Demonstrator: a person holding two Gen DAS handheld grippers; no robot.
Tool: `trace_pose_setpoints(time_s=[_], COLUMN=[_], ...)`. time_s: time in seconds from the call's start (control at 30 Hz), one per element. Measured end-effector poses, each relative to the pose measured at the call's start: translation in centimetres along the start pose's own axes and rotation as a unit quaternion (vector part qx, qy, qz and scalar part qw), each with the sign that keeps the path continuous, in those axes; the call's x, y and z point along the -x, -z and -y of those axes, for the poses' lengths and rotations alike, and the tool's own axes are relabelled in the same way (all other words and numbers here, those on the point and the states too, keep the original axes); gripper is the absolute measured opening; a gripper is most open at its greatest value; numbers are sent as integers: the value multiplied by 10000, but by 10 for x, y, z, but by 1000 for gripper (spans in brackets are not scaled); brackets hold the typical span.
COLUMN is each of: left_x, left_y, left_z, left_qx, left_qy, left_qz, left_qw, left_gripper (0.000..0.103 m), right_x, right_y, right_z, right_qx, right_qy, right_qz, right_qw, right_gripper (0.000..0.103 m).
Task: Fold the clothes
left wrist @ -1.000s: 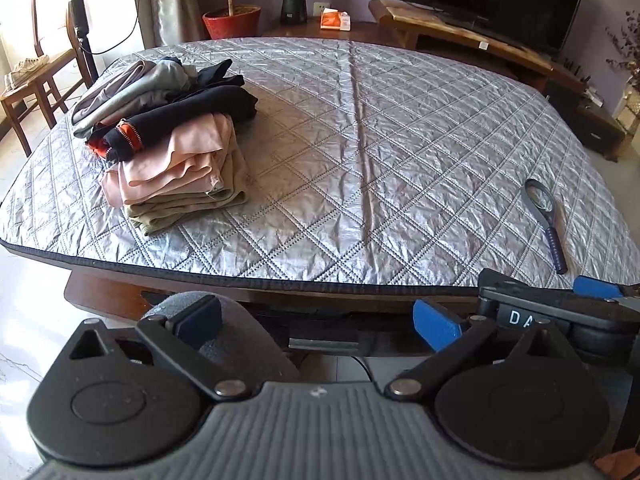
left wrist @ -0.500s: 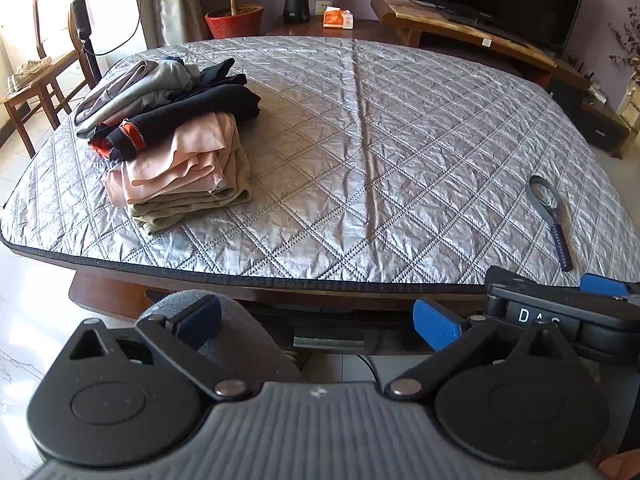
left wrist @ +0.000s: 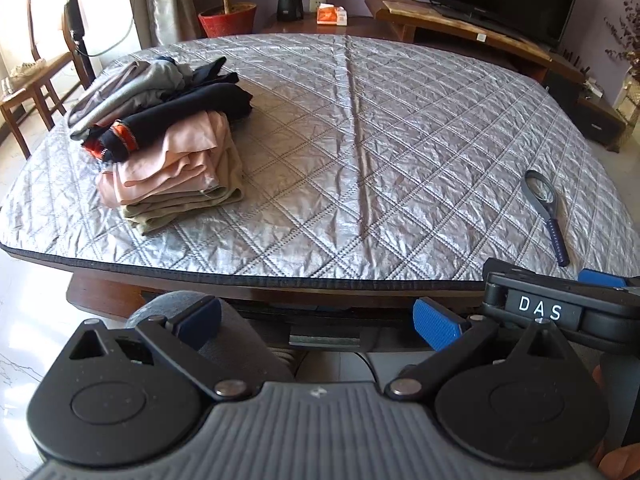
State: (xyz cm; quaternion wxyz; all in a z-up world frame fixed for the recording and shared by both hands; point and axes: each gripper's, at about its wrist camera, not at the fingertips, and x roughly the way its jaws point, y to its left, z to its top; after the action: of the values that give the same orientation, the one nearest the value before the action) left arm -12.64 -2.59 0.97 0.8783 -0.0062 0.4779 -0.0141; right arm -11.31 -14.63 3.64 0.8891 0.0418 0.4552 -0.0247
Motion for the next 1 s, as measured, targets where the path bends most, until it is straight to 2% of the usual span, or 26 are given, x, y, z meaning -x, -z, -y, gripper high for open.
trace_pose_setpoints(time_s=[0.23,0.33,0.47,0.57,0.63,1.0], left_x=[-18,-36,-72,-101,-123,-203], left_y=[-31,-55,-87,-106,-117,-143], left_z=[5,11,9,11,13,8], left_qx=[-144,-305,-151,-147,-97,244], left_qy=[-8,8,299,199,152,147], left_qz=[252,408,581,837,843,1114], left_qw=[9996,9987,9978,9962,9963,9934], left_gripper=[102,102,102,102,102,102], right_x=[-5,-10,-20,-27,-31,-60], right_y=[-9,-14,-22,-28,-32,-53], right_z=[28,31,35,37,37,29], right_qx=[-718,-706,-866,-922,-939,-799], right_qy=[37,162,124,168,188,368], right_qz=[-140,-152,-277,-315,-338,-543], right_qw=[9973,9973,9958,9951,9948,9946], right_gripper=[103,103,103,103,103,103])
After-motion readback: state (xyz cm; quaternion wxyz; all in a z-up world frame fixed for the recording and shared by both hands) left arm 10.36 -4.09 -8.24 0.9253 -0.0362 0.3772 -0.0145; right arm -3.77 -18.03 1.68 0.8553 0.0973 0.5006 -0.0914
